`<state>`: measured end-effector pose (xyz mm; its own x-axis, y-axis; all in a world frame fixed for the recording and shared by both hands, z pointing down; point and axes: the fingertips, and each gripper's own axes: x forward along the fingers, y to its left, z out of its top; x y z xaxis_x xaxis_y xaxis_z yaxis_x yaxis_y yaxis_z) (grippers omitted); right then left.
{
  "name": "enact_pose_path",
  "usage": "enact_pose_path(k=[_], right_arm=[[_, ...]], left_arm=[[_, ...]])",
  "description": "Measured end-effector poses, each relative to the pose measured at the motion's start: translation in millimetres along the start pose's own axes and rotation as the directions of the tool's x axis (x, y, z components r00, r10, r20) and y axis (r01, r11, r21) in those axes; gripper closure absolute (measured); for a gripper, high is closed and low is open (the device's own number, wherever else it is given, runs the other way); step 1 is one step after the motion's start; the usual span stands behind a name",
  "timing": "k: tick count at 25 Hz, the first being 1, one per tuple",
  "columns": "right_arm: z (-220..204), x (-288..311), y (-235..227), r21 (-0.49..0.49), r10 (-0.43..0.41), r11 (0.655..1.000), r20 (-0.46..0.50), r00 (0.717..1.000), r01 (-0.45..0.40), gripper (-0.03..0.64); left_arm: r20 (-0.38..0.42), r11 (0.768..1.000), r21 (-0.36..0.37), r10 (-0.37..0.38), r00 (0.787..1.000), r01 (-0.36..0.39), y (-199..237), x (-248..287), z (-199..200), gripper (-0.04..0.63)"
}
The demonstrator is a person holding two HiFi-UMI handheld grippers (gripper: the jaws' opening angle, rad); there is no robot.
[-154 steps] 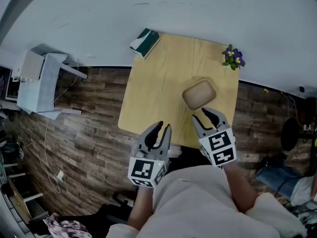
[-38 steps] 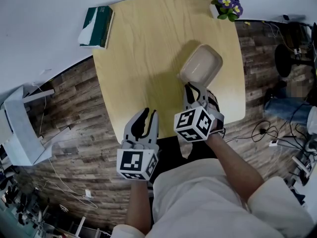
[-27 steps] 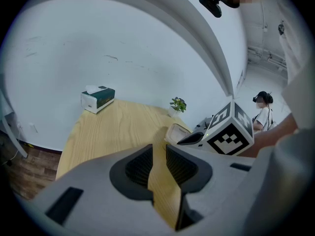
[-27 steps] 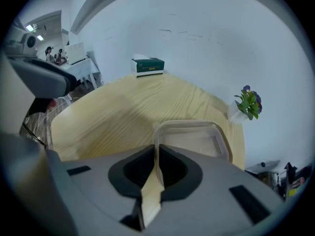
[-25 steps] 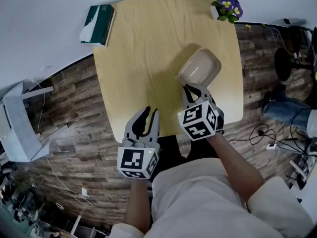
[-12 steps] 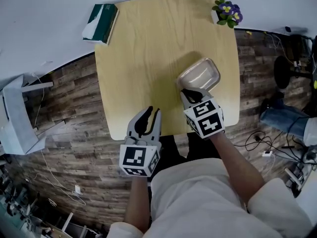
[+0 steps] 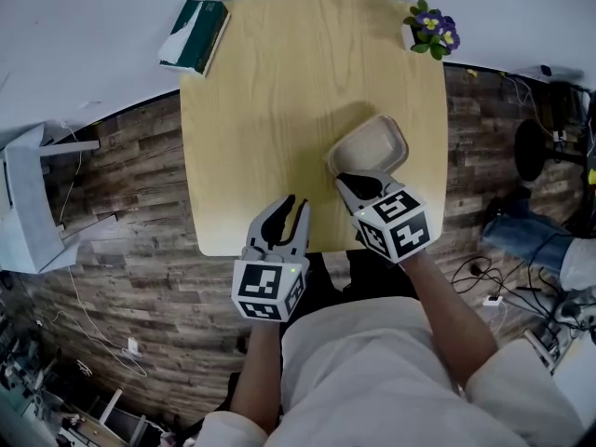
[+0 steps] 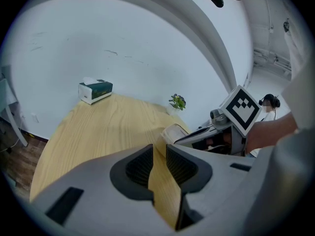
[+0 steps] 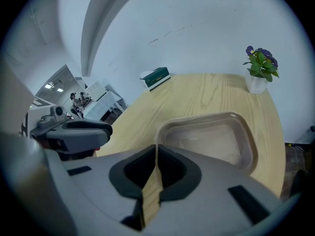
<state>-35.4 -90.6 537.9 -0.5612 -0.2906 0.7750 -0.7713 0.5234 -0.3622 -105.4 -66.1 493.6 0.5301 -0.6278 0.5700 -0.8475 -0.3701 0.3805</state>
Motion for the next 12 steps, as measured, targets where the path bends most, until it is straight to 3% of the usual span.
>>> enact_pose_path(k=[8, 12], right_arm=[[-3, -6, 10, 0.041, 0.137, 0.99, 0.01, 0.991, -0.137, 0.597], [-4, -10, 17, 0.012, 0.198, 0.98, 0.011, 0.98, -0.198, 0.597]], left_arm=[[-0.007, 1.0, -0.028, 0.004, 1.0, -0.004, -8, 12, -8, 0.52], [-0.012, 0.998, -0.056, 0.012, 1.0, -0.013, -7, 18, -14, 0.52]])
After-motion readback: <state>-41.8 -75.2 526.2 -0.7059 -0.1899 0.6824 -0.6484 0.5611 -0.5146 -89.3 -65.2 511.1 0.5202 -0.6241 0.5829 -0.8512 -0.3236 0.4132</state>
